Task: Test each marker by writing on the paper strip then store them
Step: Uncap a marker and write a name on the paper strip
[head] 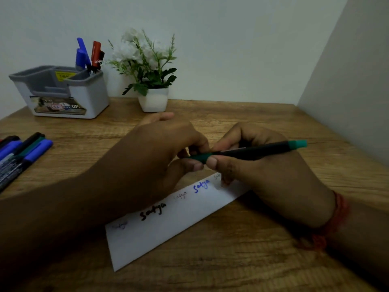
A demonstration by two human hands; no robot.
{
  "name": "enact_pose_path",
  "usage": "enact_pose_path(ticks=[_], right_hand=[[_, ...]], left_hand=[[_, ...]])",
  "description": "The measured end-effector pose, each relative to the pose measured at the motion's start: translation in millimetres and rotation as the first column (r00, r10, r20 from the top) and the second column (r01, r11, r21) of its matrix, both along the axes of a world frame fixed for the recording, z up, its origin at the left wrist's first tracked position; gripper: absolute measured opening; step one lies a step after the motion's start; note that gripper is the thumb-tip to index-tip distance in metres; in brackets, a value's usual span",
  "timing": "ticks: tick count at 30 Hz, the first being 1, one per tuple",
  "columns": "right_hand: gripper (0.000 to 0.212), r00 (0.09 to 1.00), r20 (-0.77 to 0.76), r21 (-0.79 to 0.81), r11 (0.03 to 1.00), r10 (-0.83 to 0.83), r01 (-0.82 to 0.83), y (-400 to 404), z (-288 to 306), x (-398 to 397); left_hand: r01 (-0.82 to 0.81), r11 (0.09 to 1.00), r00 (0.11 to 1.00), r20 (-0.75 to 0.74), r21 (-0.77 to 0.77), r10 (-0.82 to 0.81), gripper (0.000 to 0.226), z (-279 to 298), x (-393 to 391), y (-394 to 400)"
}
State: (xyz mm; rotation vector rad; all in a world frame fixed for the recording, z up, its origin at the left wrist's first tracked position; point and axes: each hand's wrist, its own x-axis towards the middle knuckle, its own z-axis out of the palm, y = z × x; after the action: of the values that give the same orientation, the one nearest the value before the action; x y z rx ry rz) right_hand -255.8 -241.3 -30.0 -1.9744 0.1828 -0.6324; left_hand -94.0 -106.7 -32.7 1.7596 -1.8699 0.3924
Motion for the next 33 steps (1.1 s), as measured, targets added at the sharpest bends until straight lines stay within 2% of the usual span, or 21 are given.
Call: enact_pose_path(ticks=[3, 6, 12, 15, 17, 20, 23, 25, 28, 33], right_hand=[[0.016, 1.0, 0.015, 0.088, 0.996, 0.007, -0.008, -6.1, -1.0, 1.8], [0.025, 0.999, 0.038, 0.18, 0.983, -0.03, 0.023, -10.6, -0.8, 1.7], [0.026, 0.999, 0.006, 0.298, 0.953, -0.05, 0.046, -6.8, 2.5, 7.2], [0.023, 0.999, -0.033, 0.401, 0.916, 0.014, 0.0, 1.0, 7.6, 12.9], [0.018, 0.996, -0.08, 0.393, 0.919, 0.05, -0.014, 3.7, 14.1, 22.2], [0.014, 0.973, -0.209, 0.267, 0.963, 0.096, -0.037, 5.6, 28.2, 47.9], [0.012, 0.954, -0.293, 0.002, 0.998, 0.058, -0.06, 10.1, 45.1, 88.1], [0.012, 0.958, -0.286, -0.211, 0.976, -0.008, -0.054, 16.5, 58.0, 117.7], [0.015, 0.97, -0.203, -0.499, 0.867, -0.131, 0.013, 29.9, 78.8, 160.2], [0.017, 0.968, 0.005, -0.746, 0.644, -0.251, 0.171, 48.8, 108.8, 230.7]], left_hand=[[-0.041, 0.999, 0.998, 0.042, -0.007, 0.041, 0.021, 1.1, 9.2, -0.2], [-0.126, 0.992, 0.988, 0.098, 0.029, 0.122, 0.042, 0.6, 19.9, 2.6], [-0.386, 0.899, 0.914, 0.221, 0.206, 0.341, 0.085, 2.8, 41.7, 10.4], [-0.469, 0.861, 0.867, 0.288, 0.197, 0.407, 0.089, 6.1, 52.4, 16.5], [-0.52, 0.838, 0.836, 0.299, 0.165, 0.46, 0.09, 13.9, 61.4, 24.1], [-0.61, 0.785, 0.771, 0.307, 0.107, 0.558, 0.089, 26.1, 83.5, 35.7], [-0.705, 0.703, 0.695, 0.281, 0.091, 0.662, 0.089, 35.4, 114.1, 50.2], [-0.757, 0.647, 0.642, 0.274, 0.085, 0.716, 0.089, 38.2, 135.4, 61.5], [-0.799, 0.592, 0.599, 0.228, 0.106, 0.768, 0.09, 36.8, 164.0, 77.4], [-0.829, 0.532, 0.554, 0.124, 0.17, 0.823, 0.087, 28.1, 194.6, 96.5]])
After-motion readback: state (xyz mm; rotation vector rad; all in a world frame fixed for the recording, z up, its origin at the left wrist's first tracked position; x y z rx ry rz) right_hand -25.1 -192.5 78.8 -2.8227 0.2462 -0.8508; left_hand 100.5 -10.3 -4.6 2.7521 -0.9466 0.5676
